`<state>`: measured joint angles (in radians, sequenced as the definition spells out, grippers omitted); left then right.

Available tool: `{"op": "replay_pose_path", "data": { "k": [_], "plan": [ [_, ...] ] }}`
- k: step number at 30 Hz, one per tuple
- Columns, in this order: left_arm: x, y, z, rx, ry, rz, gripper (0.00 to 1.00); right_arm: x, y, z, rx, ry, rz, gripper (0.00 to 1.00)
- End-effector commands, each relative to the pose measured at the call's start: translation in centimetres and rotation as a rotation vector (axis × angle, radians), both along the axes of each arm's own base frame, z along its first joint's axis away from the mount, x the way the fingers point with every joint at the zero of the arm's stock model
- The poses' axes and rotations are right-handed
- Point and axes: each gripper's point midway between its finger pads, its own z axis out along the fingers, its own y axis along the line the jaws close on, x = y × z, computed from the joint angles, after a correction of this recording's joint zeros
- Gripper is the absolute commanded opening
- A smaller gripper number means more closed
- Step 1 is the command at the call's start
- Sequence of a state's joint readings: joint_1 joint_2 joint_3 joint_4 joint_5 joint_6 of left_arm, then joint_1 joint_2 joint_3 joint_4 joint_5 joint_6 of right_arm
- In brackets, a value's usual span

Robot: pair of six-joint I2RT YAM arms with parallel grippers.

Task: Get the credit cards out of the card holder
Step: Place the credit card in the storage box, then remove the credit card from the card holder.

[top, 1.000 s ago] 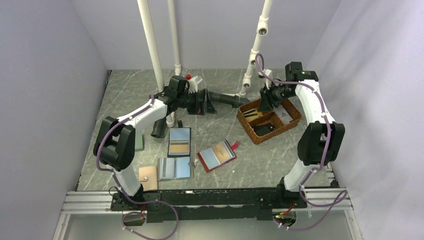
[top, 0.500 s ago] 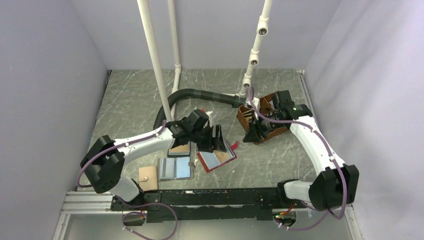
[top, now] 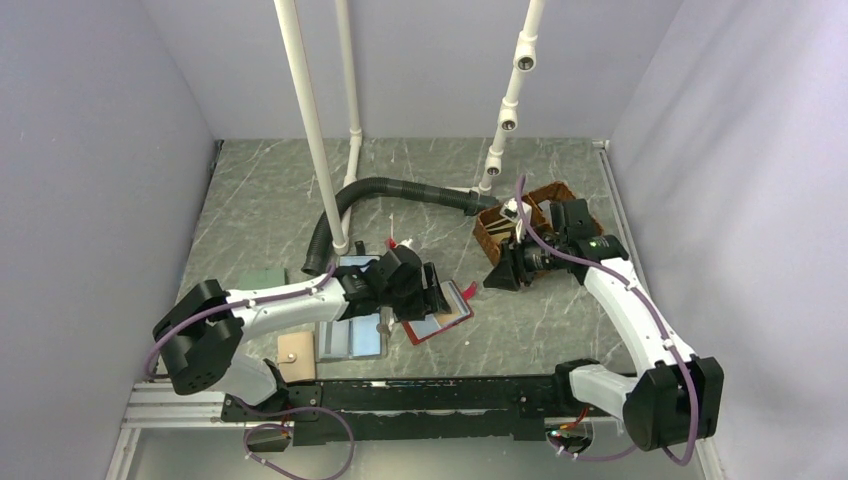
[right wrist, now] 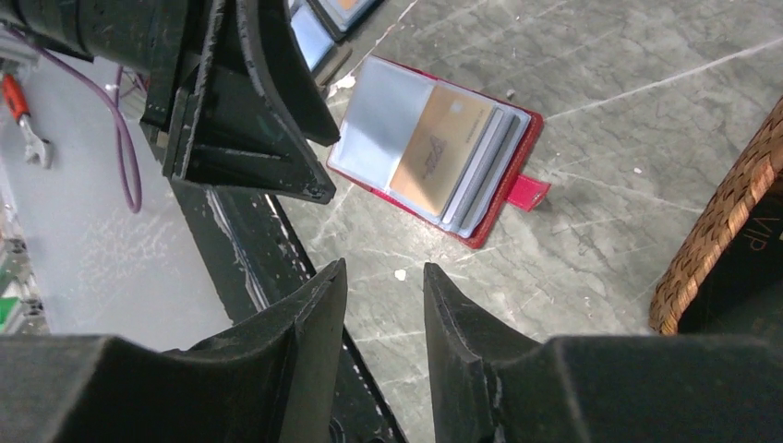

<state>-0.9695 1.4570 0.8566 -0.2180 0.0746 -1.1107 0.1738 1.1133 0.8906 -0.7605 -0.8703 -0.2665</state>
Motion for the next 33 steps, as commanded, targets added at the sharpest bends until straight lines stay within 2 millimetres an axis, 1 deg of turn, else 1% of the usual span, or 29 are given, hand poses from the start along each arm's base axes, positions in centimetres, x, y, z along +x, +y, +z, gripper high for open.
{"op": "replay_pose_path", "data": {
  "k": [1, 5, 7, 10, 13, 19, 26, 29, 33],
  "plan": [
    [1.2, -0.7, 2.2, -0.066, -0.062, 0.074, 0.72, 1.5, 0.9, -0.2, 0.039, 0.043, -0.055, 0.38],
    [1.4, -0.6, 1.4, -0.06, -0.073, 0.102, 0.72, 2.6, 2.2, -0.7, 0.053, 0.097, -0.047, 0.35],
    [1.4, -0.7, 1.2, -0.087, -0.082, 0.11, 0.72, 3.4, 2.6, -1.5, 0.025, 0.104, -0.052, 0.33],
    [1.1, -0.3, 0.4, -0.092, -0.089, 0.116, 0.72, 4.4, 3.3, -3.6, -0.044, 0.12, -0.081, 0.28],
    [1.2, 0.2, -0.1, -0.086, -0.092, 0.134, 0.72, 4.7, 3.8, -5.1, -0.063, 0.168, -0.096, 0.23],
    [0.9, 0.7, -1.4, -0.061, -0.067, 0.146, 0.71, 3.8, 5.6, -7.6, -0.065, 0.243, -0.065, 0.22],
    [1.5, 0.1, -0.6, -0.102, -0.126, 0.125, 0.72, 3.8, 7.3, -9.3, -0.104, 0.311, -0.018, 0.24],
    [1.5, 0.0, -0.7, -0.099, -0.127, 0.12, 0.72, 3.6, 7.7, -10.0, -0.124, 0.324, -0.007, 0.24],
    [1.5, -0.3, -1.1, -0.096, -0.121, 0.112, 0.72, 3.6, 7.4, -10.8, -0.162, 0.314, -0.028, 0.27]
  ]
}}
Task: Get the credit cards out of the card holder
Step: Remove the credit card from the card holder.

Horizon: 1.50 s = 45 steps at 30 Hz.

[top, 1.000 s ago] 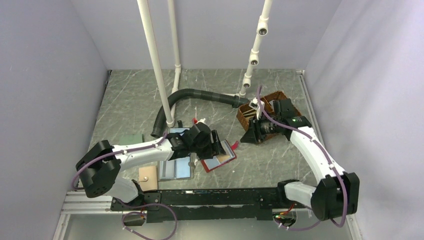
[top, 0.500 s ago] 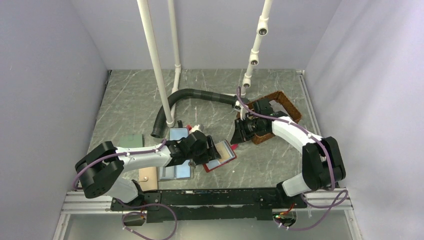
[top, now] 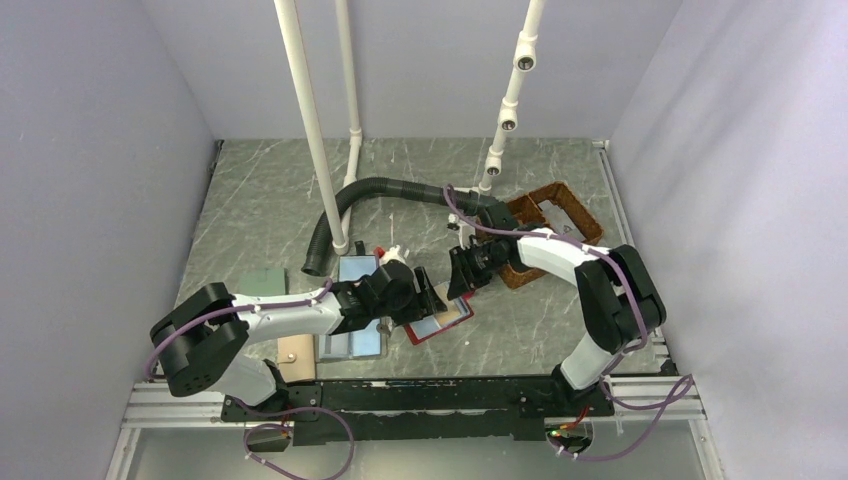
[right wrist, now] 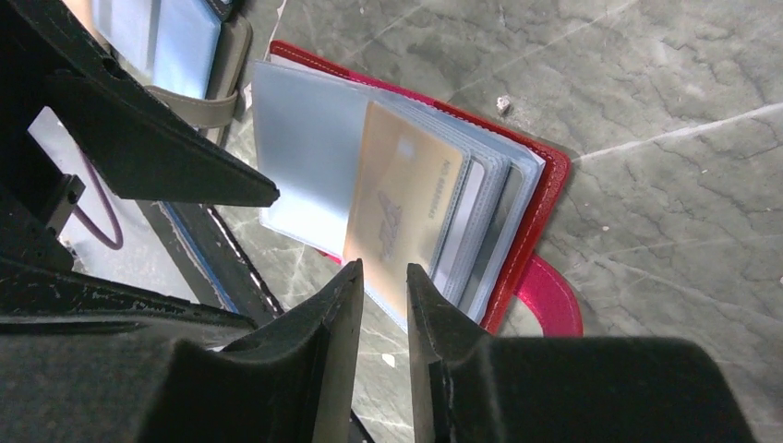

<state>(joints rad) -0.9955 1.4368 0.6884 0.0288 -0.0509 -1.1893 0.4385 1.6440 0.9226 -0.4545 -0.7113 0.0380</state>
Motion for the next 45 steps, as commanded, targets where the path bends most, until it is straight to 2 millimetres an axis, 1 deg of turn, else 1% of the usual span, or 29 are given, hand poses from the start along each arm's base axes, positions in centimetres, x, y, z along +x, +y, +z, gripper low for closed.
{"op": "replay_pose_path", "data": {
  "k": [1, 7, 14, 16, 18, 21, 24, 31, 35, 40, 45],
  "plan": [
    [0.5, -0.8, 0.7, -0.028, -0.041, -0.009, 0.72, 1.6, 0.4, 0.6, -0.016, -0.063, -0.021, 0.28],
    [0.7, -1.1, 0.3, -0.023, -0.04, -0.018, 0.73, 1.9, 0.3, 0.0, -0.04, -0.05, -0.03, 0.29],
    [0.9, -1.8, -0.8, -0.021, -0.011, -0.041, 0.73, 1.4, 0.6, -0.7, -0.04, -0.012, -0.019, 0.29],
    [0.8, -2.1, -1.1, -0.026, 0.0, -0.059, 0.74, 0.9, 0.9, -0.8, -0.026, 0.007, -0.011, 0.28],
    [0.8, -2.6, -1.1, -0.039, -0.001, -0.087, 0.74, 0.5, 1.3, -0.6, -0.007, 0.022, 0.002, 0.24],
    [0.7, -3.1, -1.3, -0.044, 0.008, -0.115, 0.75, 0.1, 1.8, 0.1, 0.035, 0.036, 0.016, 0.14],
    [0.5, -3.3, -1.7, -0.026, 0.025, -0.129, 0.76, -0.3, 2.3, 1.2, 0.085, 0.041, 0.035, 0.11],
    [0.6, -3.0, -2.5, -0.012, 0.06, -0.117, 0.76, -1.8, 3.4, 3.0, 0.207, 0.099, 0.076, 0.11],
    [0.7, -2.3, -3.0, 0.019, 0.087, -0.086, 0.76, -2.9, 4.1, 3.9, 0.28, 0.16, 0.108, 0.15],
    [1.0, -1.6, -2.9, 0.033, 0.094, -0.048, 0.75, -4.2, 4.9, 4.6, 0.326, 0.205, 0.157, 0.19],
    [1.0, -0.8, -2.9, 0.047, 0.1, -0.017, 0.76, -5.1, 5.5, 4.7, 0.341, 0.24, 0.185, 0.22]
  ]
}}
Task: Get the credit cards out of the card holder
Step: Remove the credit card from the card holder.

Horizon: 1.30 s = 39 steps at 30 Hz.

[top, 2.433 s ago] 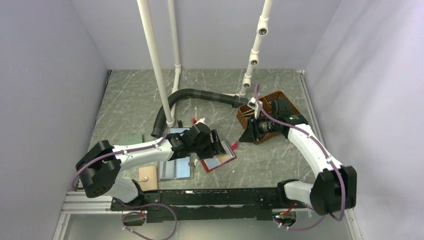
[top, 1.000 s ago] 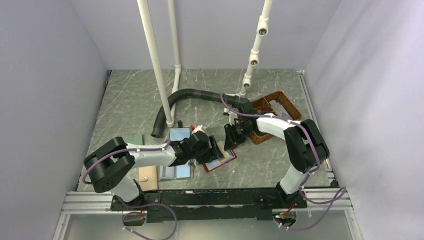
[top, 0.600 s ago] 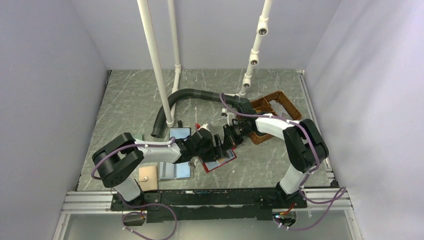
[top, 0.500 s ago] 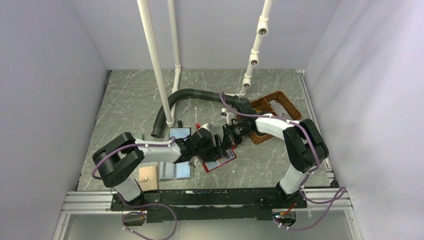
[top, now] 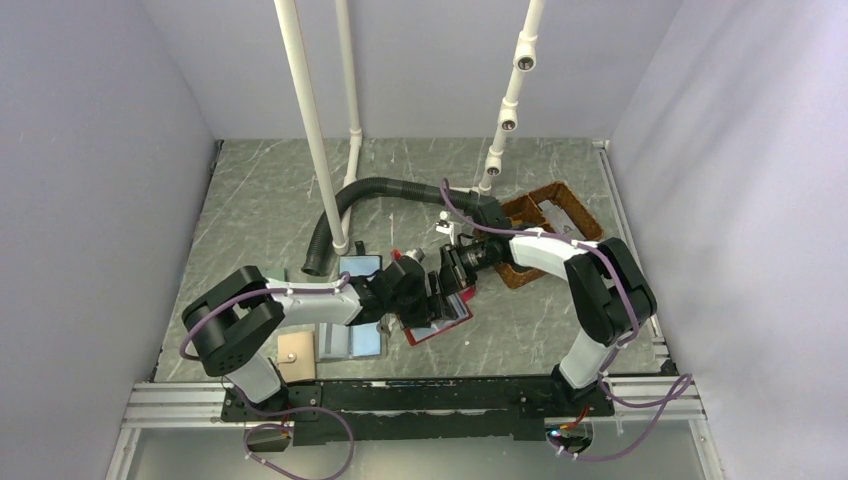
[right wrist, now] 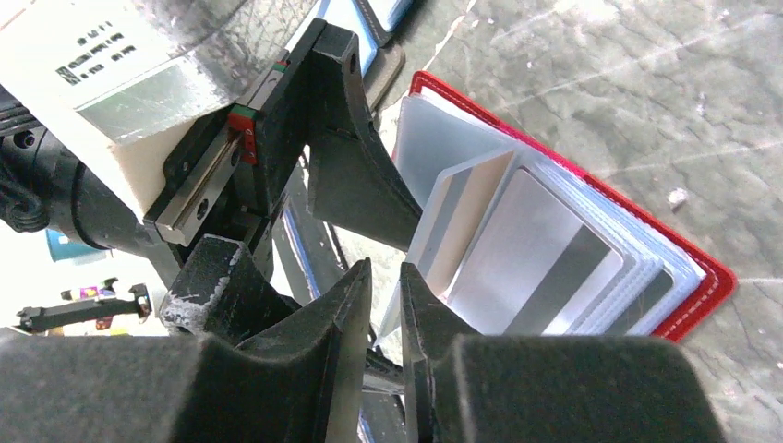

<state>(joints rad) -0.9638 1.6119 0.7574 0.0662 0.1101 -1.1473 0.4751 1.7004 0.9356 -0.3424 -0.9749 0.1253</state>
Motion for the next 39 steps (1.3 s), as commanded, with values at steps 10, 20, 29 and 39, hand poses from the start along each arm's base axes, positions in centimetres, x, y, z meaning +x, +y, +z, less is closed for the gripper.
{"op": "replay_pose_path", "data": {
  "k": [10, 20, 29, 39],
  "plan": [
    [1.4, 2.7, -0.1, 0.061, 0.009, 0.151, 0.75, -5.1, 2.9, 2.0, 0.111, 0.167, 0.192, 0.23],
    [1.7, 3.8, -0.2, 0.059, -0.001, 0.197, 0.74, -5.4, 3.1, 2.2, 0.102, 0.132, 0.224, 0.25],
    [2.5, 4.0, 0.8, 0.03, -0.053, 0.218, 0.72, -3.9, 2.0, 2.2, 0.061, 0.021, 0.183, 0.25],
    [3.0, 4.4, 1.0, -0.03, -0.075, 0.259, 0.64, -1.8, 0.4, 1.3, 0.004, -0.045, 0.092, 0.25]
  ]
}}
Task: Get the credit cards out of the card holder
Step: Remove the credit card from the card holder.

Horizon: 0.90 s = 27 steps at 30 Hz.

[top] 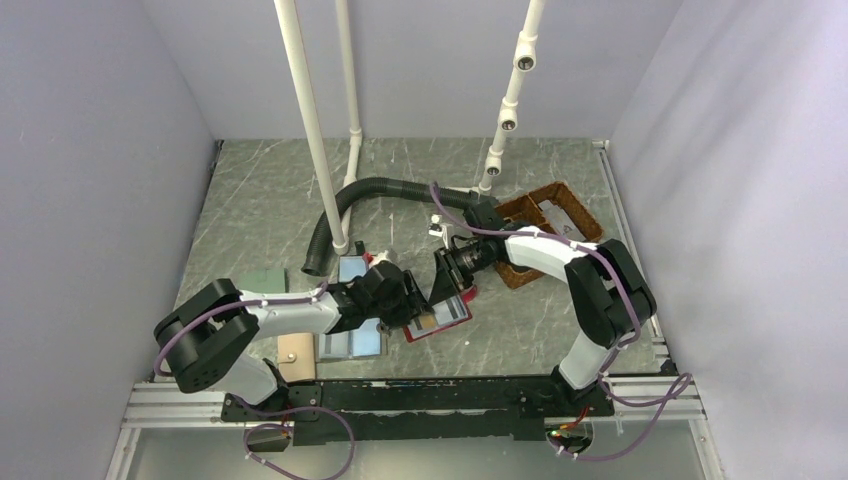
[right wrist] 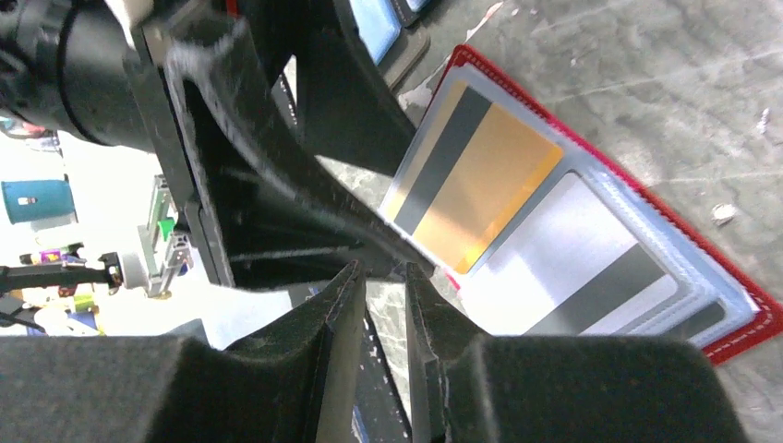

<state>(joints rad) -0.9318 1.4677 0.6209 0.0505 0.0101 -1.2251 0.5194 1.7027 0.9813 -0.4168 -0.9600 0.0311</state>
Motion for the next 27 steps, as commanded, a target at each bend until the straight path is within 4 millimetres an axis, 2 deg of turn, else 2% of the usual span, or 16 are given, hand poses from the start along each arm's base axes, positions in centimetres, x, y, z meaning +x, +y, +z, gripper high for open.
{"op": "replay_pose_path", "data": {
  "k": [1, 4, 11, 15, 19, 24, 27],
  "plan": [
    [2.7, 0.2, 1.2, -0.047, -0.074, 0.105, 0.61, -1.0, -0.4, 0.9, 0.011, 0.016, 0.003, 0.25],
    [3.1, 0.3, 1.3, -0.056, -0.078, 0.118, 0.54, -0.9, -0.4, 0.9, 0.011, 0.014, 0.002, 0.25],
    [3.1, 1.0, 1.0, -0.055, -0.064, 0.153, 0.27, -0.7, -0.6, 0.5, -0.01, -0.002, -0.009, 0.25],
    [3.0, 1.2, 0.8, -0.057, -0.062, 0.15, 0.0, 0.1, -1.1, 0.0, -0.047, -0.032, -0.044, 0.25],
    [3.0, 0.8, 2.2, -0.125, -0.142, 0.101, 0.0, 0.3, -1.4, 0.1, -0.034, -0.026, -0.055, 0.27],
    [2.9, 0.0, 5.4, -0.311, -0.318, 0.036, 0.0, -0.3, -1.1, 1.8, 0.071, 0.006, -0.015, 0.35],
    [2.7, -0.6, 6.4, -0.366, -0.374, -0.006, 0.0, -0.1, -1.6, 2.9, 0.156, 0.018, 0.006, 0.39]
  ]
}}
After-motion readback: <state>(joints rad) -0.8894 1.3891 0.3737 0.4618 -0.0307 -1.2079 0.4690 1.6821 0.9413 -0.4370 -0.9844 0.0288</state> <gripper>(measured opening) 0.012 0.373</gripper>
